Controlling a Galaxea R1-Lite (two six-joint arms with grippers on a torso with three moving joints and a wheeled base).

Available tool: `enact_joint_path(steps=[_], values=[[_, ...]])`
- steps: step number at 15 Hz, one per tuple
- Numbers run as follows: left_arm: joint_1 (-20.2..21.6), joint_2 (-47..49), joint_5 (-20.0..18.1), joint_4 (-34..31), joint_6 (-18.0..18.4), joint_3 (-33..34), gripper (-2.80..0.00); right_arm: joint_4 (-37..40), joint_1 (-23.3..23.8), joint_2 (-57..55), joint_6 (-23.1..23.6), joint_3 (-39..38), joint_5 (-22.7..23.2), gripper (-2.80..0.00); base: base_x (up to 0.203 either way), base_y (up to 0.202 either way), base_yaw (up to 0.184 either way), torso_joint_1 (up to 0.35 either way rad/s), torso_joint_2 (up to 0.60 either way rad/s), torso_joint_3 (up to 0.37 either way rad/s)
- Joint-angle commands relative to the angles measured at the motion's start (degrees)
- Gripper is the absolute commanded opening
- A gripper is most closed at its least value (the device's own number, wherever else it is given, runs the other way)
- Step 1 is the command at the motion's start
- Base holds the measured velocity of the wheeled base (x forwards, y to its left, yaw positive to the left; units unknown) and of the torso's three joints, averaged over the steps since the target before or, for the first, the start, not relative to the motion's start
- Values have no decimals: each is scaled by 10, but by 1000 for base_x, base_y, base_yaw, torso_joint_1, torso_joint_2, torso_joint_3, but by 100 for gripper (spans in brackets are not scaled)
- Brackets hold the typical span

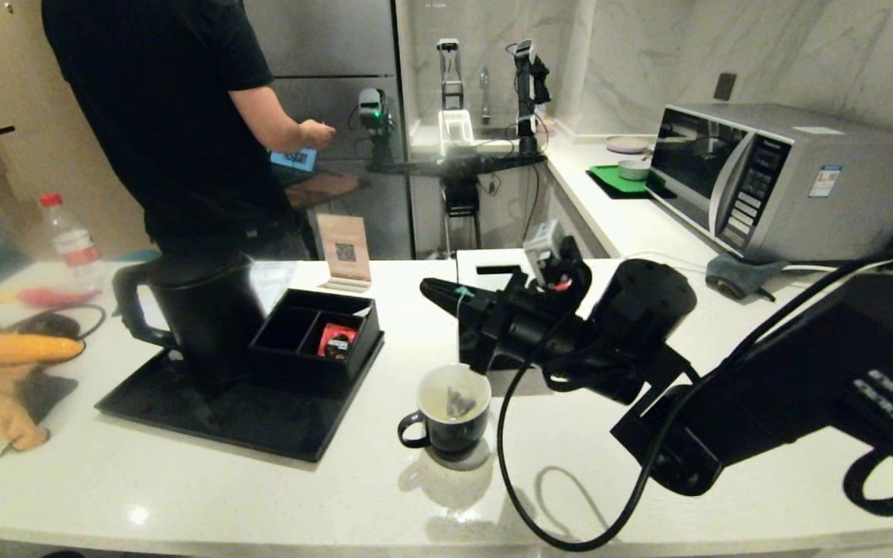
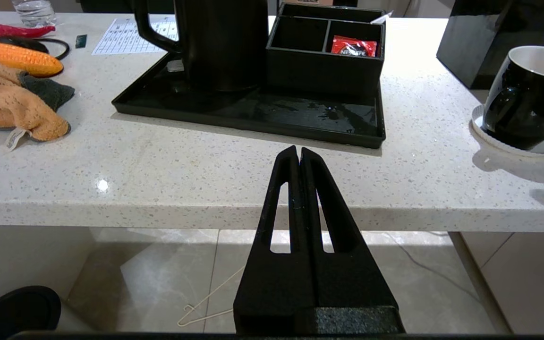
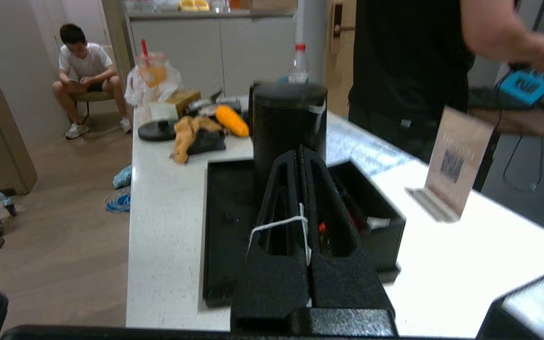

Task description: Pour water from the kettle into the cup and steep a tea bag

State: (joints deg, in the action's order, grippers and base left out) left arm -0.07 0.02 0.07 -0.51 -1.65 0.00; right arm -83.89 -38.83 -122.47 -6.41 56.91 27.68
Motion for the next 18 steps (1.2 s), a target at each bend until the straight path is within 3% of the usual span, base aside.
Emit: enact_joint_path(steps=[1,6,18], values=[[0,0,0,0,0,0,-280,-24,-1,-28,0,-17,2,-280,0,0,0,0,0,0],[0,0,0,0,0,0,-280,-61,-1,-63,2,-55,2,-280,0,0,0,0,0,0],[0,0,0,0,0,0,-280,-59,0,-40,-7,-29,2,-280,0,0,0,0,0,0]])
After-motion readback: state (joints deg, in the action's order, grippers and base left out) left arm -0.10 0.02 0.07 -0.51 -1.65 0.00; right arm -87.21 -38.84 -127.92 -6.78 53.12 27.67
